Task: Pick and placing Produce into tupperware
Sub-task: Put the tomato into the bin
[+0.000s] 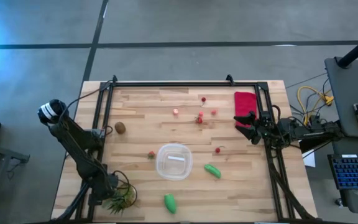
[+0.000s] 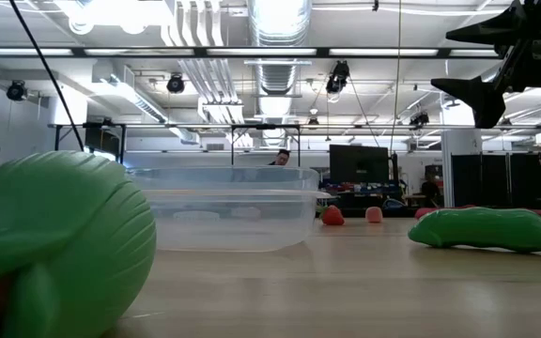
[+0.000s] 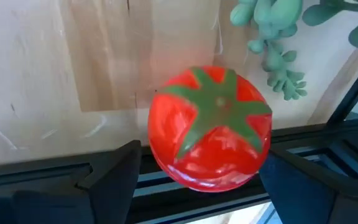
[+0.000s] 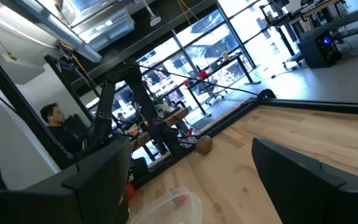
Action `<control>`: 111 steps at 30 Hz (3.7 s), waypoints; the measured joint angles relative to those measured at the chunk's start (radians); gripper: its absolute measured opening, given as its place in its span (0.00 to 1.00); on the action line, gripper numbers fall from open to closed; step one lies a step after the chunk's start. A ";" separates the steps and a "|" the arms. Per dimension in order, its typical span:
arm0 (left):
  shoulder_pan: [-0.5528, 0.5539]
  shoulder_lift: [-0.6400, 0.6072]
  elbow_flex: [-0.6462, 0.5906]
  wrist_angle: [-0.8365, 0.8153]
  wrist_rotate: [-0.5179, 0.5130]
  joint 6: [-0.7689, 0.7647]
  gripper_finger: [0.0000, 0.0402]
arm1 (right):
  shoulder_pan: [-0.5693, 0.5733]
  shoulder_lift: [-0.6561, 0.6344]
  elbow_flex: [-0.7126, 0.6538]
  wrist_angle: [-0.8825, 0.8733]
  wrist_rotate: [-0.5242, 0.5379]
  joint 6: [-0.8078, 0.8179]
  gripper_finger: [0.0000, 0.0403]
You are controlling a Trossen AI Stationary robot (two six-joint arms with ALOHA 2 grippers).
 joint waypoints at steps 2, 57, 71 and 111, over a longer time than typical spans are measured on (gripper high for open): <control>0.000 0.006 0.006 -0.001 0.000 -0.003 0.75 | 0.000 0.000 0.000 0.000 0.000 0.000 0.81; 0.088 -0.290 0.031 -0.156 -0.101 -0.103 0.59 | 0.000 0.000 0.000 0.000 0.000 0.000 0.81; 0.335 -0.599 0.032 -0.199 -0.510 -0.044 0.59 | 0.000 0.000 0.000 0.000 0.000 0.000 0.81; 0.907 0.024 0.064 0.655 -0.372 0.714 0.59 | 0.000 0.000 0.000 0.000 0.000 0.000 0.81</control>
